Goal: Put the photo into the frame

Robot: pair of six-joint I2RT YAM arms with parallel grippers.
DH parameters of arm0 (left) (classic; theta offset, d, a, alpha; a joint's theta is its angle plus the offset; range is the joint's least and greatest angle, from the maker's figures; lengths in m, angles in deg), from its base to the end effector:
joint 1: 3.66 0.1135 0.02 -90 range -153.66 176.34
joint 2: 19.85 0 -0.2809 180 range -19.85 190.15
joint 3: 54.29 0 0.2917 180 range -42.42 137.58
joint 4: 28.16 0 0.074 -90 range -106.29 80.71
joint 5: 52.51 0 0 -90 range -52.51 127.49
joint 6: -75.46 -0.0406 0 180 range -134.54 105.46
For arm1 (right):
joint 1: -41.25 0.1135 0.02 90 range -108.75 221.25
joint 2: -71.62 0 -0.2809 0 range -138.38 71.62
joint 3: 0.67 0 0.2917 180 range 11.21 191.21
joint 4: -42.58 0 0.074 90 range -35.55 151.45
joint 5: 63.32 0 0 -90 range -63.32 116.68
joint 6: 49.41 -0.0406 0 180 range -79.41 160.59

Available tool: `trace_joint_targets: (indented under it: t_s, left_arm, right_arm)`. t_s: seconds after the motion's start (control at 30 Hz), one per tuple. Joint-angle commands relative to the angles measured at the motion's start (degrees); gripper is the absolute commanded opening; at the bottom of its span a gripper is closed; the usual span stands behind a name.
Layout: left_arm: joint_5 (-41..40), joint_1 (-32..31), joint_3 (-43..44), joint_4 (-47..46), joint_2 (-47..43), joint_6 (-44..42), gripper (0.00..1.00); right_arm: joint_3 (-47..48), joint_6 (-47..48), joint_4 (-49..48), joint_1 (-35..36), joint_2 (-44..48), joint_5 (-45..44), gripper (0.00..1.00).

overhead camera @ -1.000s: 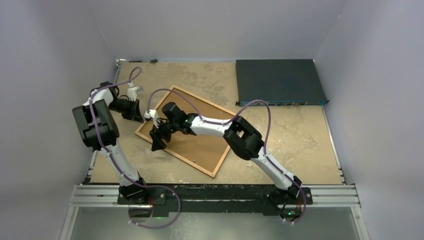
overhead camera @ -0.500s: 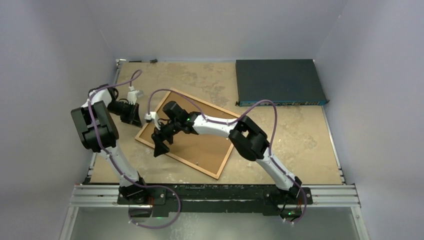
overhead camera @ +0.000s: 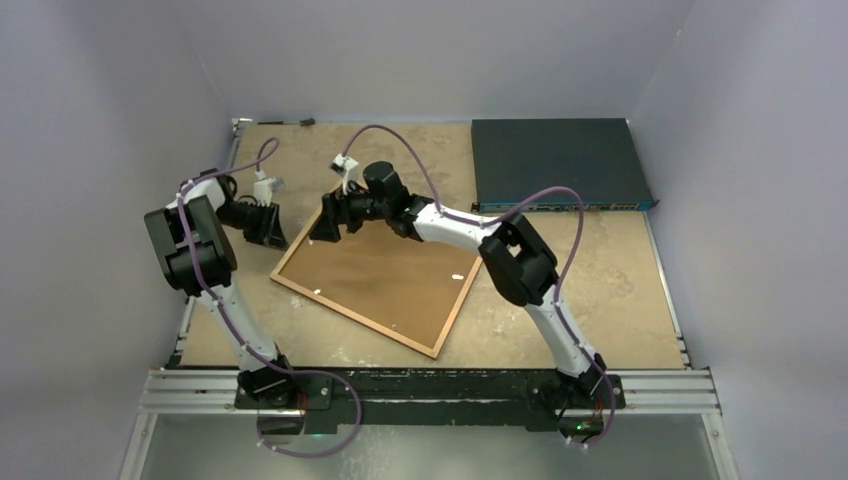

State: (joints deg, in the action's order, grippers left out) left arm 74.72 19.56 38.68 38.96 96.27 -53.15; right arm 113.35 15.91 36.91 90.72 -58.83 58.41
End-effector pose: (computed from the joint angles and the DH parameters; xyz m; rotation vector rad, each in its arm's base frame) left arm 0.3877 0.1396 0.1447 0.3600 2.6804 -0.7848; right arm 0.3663 0.4613 0.2245 -0.8479 1.7670 1.3848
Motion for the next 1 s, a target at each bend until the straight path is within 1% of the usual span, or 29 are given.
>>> trace_joint_targets:
  t_s: [0.0, 0.17, 0.3, 0.4, 0.7, 0.83, 0.97]
  left_arm:
    - [5.5, 0.0, 2.2, -0.7, 2.1, 0.7, 0.25]
    - [6.5, -0.4, 1.1, -0.7, 2.8, -0.6, 0.24]
    - [7.0, -0.6, -0.6, -0.3, 3.3, -1.7, 0.17]
    - [7.1, -0.6, -2.3, 0.8, 2.6, -3.5, 0.14]
    - [5.6, -0.5, -10.3, 3.3, -1.6, -9.4, 0.1]
    - [4.7, -0.4, -13.3, 1.9, -3.8, -9.7, 0.09]
    - [4.6, 0.0, -14.0, 1.8, -4.6, -9.4, 0.09]
  right_arm:
    - [3.4, -4.1, -1.0, 1.2, -3.2, -3.1, 0.89]
    - [6.9, -5.6, -1.4, 0.6, -6.9, -2.3, 0.88]
    - [9.9, -5.5, -0.7, 0.6, -10.3, -2.3, 0.88]
    - [9.7, -5.9, -1.5, 0.6, -11.2, -2.2, 0.88]
    - [5.5, -5.7, -2.9, 1.0, -10.3, -1.4, 0.87]
    - [0.6, -5.3, -3.7, 1.6, -7.8, -1.4, 0.86]
    - [-5.2, -5.4, -5.2, 2.2, -4.4, -1.6, 0.85]
